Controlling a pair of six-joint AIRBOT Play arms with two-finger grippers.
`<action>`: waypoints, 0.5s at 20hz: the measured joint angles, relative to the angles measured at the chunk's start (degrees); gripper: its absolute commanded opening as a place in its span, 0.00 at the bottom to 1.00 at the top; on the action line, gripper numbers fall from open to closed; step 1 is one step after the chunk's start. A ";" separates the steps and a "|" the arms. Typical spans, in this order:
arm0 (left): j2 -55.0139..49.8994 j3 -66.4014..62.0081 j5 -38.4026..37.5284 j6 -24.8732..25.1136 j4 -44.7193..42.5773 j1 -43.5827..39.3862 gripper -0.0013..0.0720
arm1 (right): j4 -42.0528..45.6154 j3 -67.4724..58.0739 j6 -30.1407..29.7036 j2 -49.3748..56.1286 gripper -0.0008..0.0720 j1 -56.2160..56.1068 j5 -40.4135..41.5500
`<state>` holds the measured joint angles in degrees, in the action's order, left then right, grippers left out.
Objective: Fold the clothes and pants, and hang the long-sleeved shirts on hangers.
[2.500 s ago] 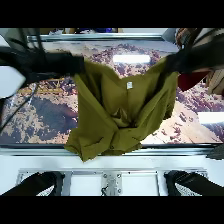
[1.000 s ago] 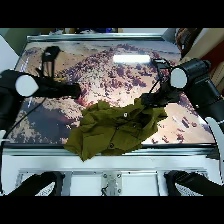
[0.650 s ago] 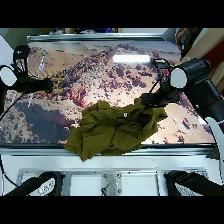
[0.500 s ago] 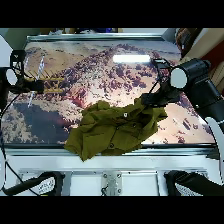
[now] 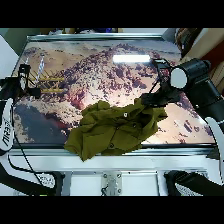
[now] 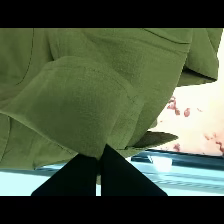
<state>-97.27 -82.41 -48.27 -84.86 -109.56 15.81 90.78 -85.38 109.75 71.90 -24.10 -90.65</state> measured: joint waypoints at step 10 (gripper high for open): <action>-12.70 -8.11 1.62 0.98 -0.46 1.99 0.96 | 0.00 0.00 0.00 0.00 0.04 0.00 -0.02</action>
<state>-109.97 -90.52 -46.65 -83.88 -110.02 17.80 90.78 -85.38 109.75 71.90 -24.10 -90.67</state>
